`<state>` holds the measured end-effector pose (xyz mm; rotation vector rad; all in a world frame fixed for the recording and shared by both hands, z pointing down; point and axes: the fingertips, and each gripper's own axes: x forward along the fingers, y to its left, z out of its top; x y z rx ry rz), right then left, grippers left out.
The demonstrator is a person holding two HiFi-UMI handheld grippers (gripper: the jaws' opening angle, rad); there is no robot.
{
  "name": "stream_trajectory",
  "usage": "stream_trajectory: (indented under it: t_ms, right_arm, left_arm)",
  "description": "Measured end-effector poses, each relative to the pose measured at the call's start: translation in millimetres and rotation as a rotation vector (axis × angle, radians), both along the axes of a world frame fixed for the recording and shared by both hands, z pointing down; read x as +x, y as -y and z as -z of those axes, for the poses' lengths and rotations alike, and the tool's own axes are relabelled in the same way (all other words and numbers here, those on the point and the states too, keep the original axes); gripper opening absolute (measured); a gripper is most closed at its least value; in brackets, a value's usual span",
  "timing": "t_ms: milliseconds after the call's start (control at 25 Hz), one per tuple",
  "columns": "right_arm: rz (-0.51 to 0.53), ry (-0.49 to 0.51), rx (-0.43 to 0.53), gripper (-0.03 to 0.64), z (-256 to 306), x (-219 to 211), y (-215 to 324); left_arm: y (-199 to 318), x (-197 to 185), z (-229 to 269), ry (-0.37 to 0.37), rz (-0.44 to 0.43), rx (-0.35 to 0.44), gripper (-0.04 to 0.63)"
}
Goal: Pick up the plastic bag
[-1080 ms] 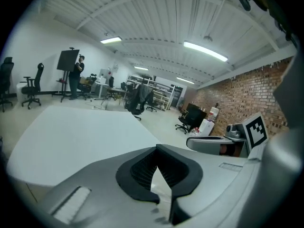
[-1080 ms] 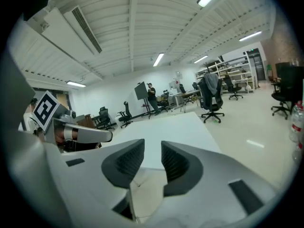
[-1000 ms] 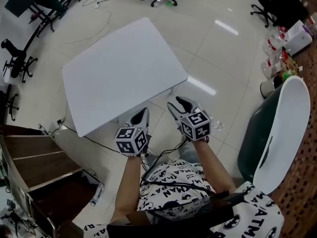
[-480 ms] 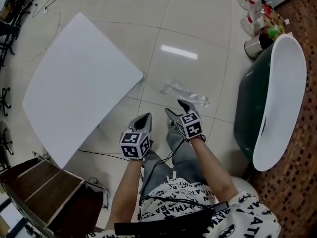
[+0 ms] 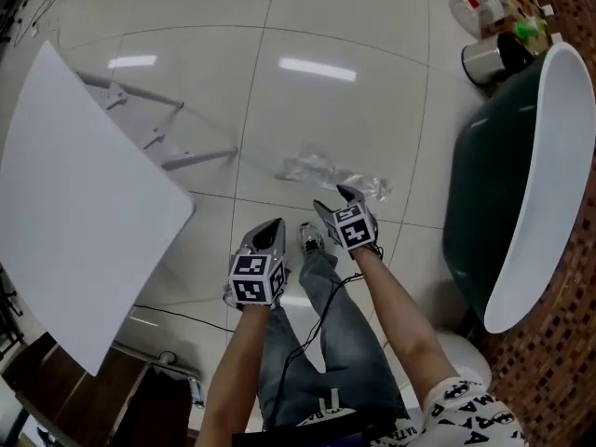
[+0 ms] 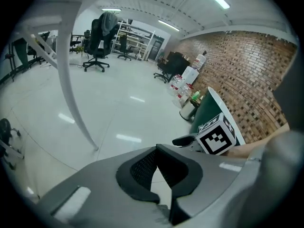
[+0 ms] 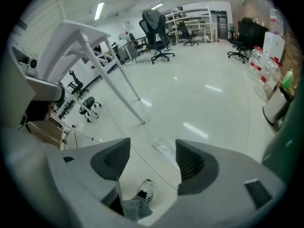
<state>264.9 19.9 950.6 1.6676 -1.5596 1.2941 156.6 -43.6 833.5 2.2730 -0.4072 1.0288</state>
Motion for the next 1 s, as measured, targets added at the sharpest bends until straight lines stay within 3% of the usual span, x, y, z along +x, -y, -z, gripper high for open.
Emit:
stream_trajectory:
  t_ms: [320, 560, 760, 1000]
  right_arm:
    - [0.038, 0.045, -0.043, 0.313, -174.6, 6.5, 8.8]
    - [0.115, 0.008, -0.079, 0.313, -285.7, 10.5, 24.2]
    - [0.251, -0.048, -0.112, 0.313, -341.5, 18.6, 30.0]
    - [0.358, -0.088, -0.167, 0.313, -381.7, 25.6, 40.9]
  left_arm:
    - [-4.5, 25.3, -159.9, 0.109, -0.056, -0.055, 0.0]
    - [-2.1, 31.3, -265.9, 0.138, -0.106, -0.064, 0.0]
    - [-13.3, 32.0, -314.4, 0.134, -0.099, -0.095, 0.0]
    - [-21.8, 26.2, -325.2, 0.102, -0.053, -0.113, 0.0]
